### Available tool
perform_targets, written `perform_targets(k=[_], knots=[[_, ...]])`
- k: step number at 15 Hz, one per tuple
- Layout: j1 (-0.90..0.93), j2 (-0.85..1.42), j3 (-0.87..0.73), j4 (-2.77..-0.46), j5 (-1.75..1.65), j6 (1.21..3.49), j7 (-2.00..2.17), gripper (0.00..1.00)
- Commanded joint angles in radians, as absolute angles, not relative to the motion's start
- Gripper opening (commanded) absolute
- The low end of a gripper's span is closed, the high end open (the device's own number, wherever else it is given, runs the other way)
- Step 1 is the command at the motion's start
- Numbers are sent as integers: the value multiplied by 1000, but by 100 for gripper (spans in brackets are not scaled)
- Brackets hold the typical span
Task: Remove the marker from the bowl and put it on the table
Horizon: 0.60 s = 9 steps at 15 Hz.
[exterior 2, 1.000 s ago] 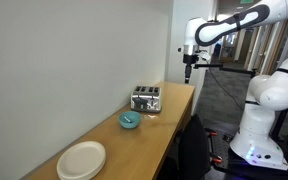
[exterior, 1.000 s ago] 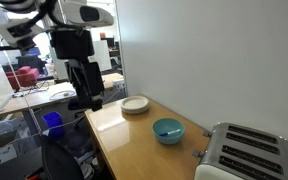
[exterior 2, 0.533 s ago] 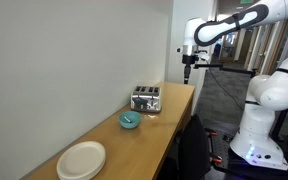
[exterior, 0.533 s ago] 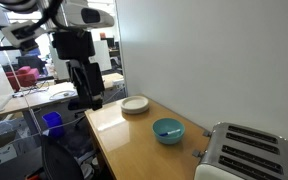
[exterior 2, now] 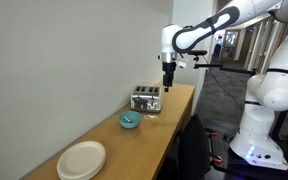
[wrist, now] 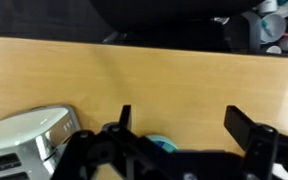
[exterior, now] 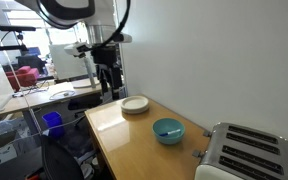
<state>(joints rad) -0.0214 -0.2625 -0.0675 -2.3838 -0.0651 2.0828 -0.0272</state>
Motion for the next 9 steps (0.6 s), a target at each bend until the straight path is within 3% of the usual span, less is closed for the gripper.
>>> perform_targets(k=[1, 9], knots=[[-34, -30, -64, -2186, -53, 2117, -7, 100], [-83, 565, -54, -1599, 31, 2151, -67, 100]])
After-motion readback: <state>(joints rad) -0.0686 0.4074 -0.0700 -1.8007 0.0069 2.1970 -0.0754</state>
